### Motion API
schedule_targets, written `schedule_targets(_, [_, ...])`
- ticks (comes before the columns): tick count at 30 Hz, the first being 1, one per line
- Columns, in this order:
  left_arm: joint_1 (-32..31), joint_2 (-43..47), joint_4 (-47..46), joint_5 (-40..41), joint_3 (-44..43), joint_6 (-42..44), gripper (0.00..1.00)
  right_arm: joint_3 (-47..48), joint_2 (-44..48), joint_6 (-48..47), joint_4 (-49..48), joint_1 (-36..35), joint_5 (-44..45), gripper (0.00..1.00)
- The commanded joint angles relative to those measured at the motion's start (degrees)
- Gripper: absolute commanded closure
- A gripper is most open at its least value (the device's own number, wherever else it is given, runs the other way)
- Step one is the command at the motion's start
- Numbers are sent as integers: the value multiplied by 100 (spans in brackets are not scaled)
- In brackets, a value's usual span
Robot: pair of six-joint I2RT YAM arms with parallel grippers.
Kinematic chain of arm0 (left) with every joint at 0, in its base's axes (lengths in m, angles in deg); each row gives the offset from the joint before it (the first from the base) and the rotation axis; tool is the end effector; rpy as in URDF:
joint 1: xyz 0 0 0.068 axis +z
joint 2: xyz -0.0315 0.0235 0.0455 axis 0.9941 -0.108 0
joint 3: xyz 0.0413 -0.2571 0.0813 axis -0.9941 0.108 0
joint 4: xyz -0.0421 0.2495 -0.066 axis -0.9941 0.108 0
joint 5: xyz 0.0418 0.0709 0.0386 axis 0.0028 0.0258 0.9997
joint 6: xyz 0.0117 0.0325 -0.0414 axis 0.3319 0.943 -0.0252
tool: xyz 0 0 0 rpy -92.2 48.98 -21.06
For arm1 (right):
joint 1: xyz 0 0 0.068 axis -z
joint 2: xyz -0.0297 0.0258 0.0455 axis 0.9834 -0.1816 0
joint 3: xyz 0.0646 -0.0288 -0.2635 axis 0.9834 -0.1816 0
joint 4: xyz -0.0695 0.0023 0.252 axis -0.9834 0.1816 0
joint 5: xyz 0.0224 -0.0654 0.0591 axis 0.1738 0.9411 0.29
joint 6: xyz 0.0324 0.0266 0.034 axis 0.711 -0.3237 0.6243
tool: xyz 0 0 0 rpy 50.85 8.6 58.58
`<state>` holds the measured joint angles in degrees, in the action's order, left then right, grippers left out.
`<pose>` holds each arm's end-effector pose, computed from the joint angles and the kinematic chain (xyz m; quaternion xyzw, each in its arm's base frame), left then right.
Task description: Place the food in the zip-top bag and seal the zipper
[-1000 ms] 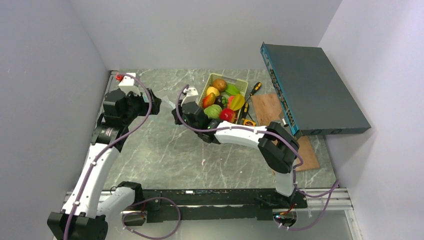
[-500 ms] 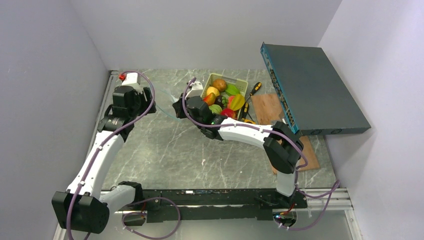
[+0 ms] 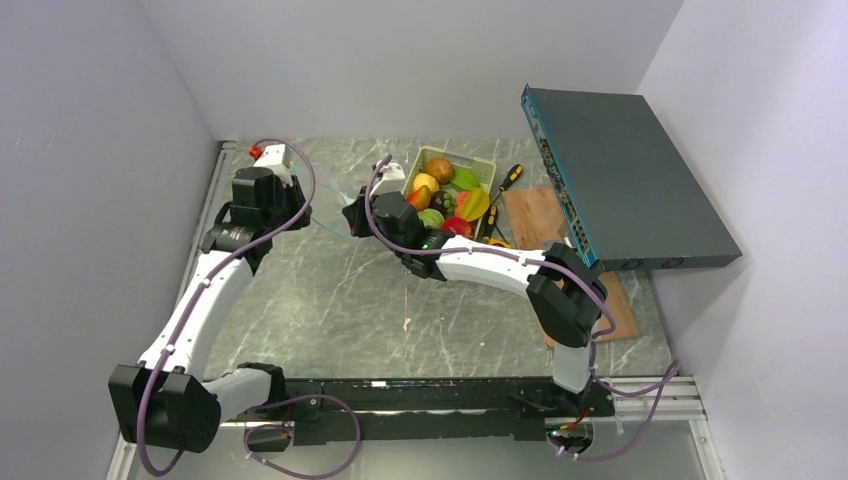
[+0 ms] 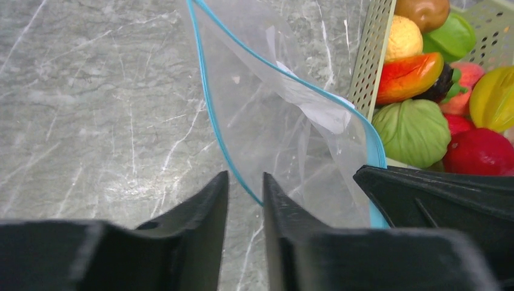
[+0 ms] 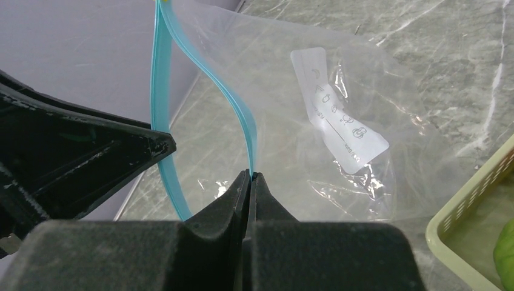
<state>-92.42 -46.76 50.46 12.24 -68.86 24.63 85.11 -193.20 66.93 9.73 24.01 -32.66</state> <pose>0.2496 -0.0385 0.3281 -0.0517 0.8638 -0.1140 0.4880 0.2605 0.3613 0.2773 -0.0515 0.7671 0.3647 0.5253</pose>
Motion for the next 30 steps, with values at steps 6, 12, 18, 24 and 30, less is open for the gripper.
schedule_targets(6, [-16, -39, 156, 69, -377, 199, 89, 181, 159, 387, -426, 4, -350, 100])
schedule_targets(12, [-61, 691, 384, 1651, -388, 580, 100, 541, -143, 1149, -519, 20, -1117, 100])
schedule_targets(18, [-87, 2243, -489, 2987, 413, 1082, 99, 1283, -879, 2304, -943, 10, -2232, 100])
schedule_targets(24, [-113, 2546, -804, 3303, 697, 1327, 76, 1585, -1683, 3767, -2104, 18, -3006, 100])
schedule_targets(30, [-113, 1459, -126, 2859, 161, 1034, 70, 1220, -1805, 4068, -2435, 27, -2911, 100])
